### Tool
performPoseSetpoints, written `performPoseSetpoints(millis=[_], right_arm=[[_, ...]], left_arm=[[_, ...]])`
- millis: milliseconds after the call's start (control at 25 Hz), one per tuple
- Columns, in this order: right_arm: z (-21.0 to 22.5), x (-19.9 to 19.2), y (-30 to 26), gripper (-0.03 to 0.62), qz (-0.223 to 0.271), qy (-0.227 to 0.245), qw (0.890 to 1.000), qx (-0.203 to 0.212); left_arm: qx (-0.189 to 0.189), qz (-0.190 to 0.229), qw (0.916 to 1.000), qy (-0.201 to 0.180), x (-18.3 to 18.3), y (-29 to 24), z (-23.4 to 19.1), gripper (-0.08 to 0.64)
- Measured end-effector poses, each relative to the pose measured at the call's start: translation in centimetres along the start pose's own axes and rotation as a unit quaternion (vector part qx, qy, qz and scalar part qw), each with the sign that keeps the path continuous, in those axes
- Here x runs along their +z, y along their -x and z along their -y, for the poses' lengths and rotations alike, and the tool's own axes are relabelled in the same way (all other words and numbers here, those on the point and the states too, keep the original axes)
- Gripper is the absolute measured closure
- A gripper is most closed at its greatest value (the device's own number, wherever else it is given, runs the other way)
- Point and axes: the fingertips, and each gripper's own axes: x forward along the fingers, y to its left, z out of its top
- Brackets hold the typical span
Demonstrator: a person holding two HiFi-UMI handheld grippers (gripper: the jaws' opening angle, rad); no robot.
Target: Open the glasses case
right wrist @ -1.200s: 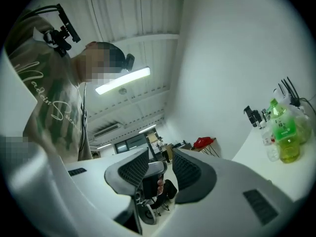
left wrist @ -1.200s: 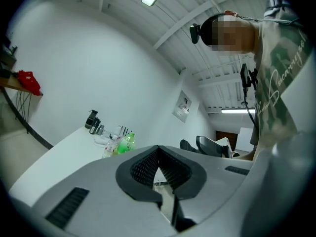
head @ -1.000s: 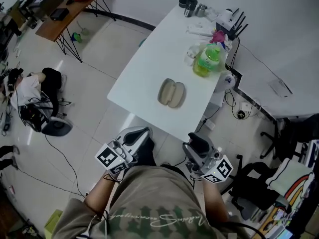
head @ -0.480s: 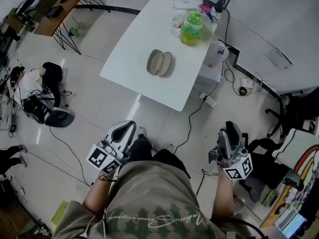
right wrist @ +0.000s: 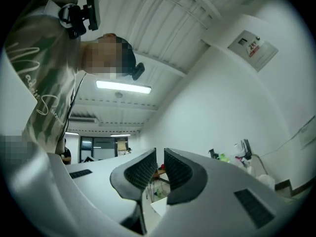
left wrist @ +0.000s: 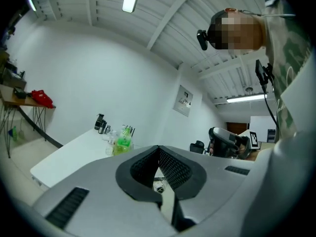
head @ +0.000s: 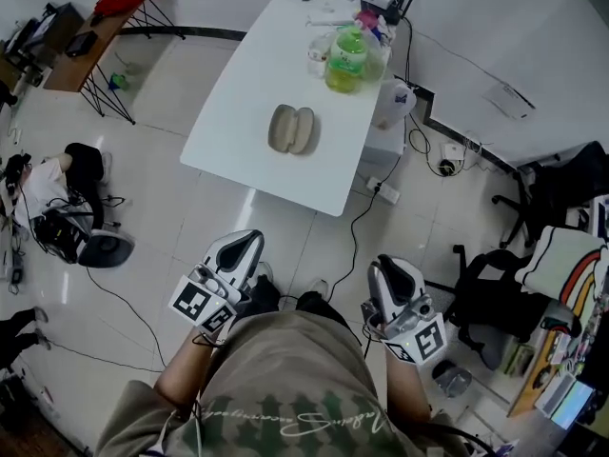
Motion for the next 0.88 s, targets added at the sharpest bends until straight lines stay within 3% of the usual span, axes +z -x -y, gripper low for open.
performPoseSetpoints(millis=[240,440,880], right_arm=[[-4.1,-4.6,-3.9,0.534,-0.034,-0.023,0.999,0.026],[-5.0,-5.2,-4.5,0.534,-0.044,-0.014,0.998,0.04],[-6.6,-5.8,-5.4,0.534,-0.063,0.002,0.996,0.058]], left_arm=[[0.012,-0.005,0.9999,0.002,0.4,0.2,-0.9,0.554],[0.01,0.023,0.9996,-0.016,1.8,1.3,-0.1,0.554],[0.039,0.038,0.998,-0.032,2.2,2.8,-0.3,0.554]])
